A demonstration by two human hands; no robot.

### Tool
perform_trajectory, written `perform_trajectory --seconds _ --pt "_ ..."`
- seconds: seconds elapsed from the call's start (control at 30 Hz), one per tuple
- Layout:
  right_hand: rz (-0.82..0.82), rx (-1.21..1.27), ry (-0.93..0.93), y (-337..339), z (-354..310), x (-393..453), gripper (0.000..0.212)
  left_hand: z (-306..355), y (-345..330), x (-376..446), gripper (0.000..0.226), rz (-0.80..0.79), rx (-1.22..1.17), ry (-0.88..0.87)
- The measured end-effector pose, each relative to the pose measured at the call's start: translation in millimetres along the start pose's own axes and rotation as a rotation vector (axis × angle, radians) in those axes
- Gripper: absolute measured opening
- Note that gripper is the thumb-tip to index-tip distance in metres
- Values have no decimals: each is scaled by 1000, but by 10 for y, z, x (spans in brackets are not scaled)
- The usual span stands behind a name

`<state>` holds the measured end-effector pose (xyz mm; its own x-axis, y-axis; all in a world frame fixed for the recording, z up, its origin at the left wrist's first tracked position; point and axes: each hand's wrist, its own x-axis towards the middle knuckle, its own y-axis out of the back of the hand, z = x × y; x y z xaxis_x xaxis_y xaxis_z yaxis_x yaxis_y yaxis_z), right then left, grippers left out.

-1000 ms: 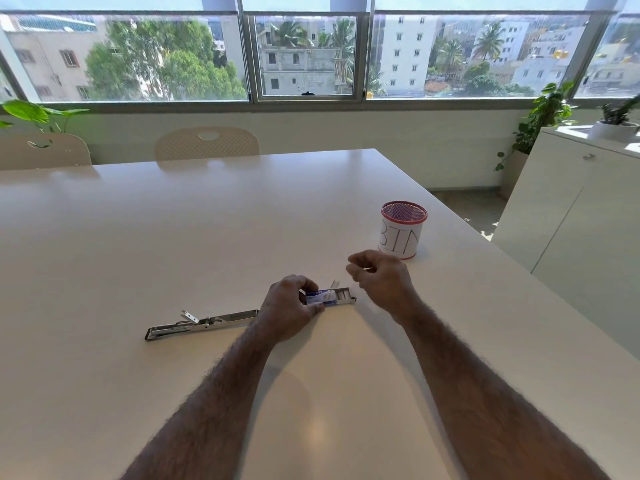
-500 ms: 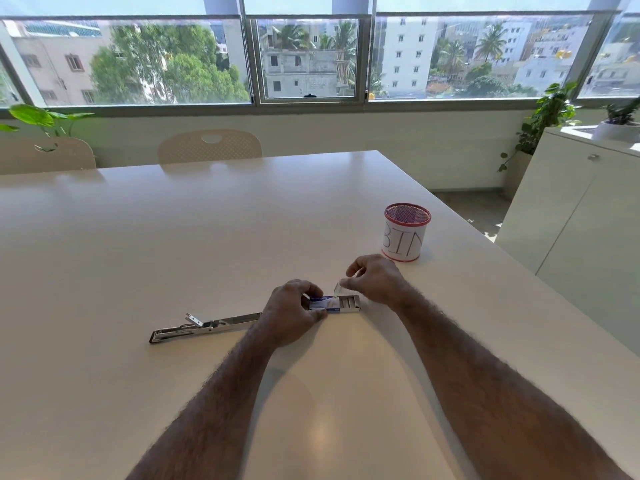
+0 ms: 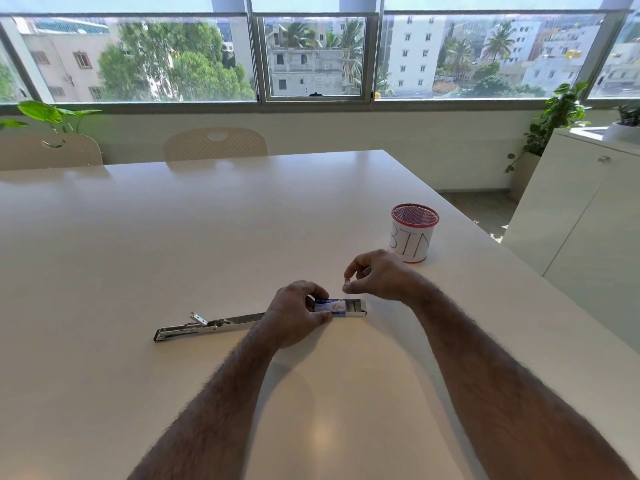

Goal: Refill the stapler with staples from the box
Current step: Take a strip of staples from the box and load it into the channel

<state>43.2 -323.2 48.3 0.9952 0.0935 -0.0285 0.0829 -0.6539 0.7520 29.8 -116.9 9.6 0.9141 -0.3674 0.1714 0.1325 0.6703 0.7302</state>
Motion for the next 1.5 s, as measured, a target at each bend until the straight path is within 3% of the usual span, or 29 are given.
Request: perform_trajectory --seconds 0.2,0.43,0.6,0.8,1.03,1.37,1.5 --pt "-192 -229 4 48 -57 -87 22 -2 -8 12 28 5 -7 -1" --pt "-163 -180 6 30 3 -142 35 -3 -8 0 26 15 -23 13" --pt "-45 -76 -30 77 163 -202 9 -15 -14 5 27 13 -17 8" --pt "-35 -77 26 -15 115 -230 4 -11 -24 13 24 19 -21 13" --pt "-91 -115 41 -60 90 -221 8 -21 -32 11 25 17 -21 14" --pt "41 -145 16 -91 133 -220 14 -17 -33 14 24 21 -16 15" --pt "26 -152 -80 -43 154 -222 18 -14 -41 17 23 24 -18 24"
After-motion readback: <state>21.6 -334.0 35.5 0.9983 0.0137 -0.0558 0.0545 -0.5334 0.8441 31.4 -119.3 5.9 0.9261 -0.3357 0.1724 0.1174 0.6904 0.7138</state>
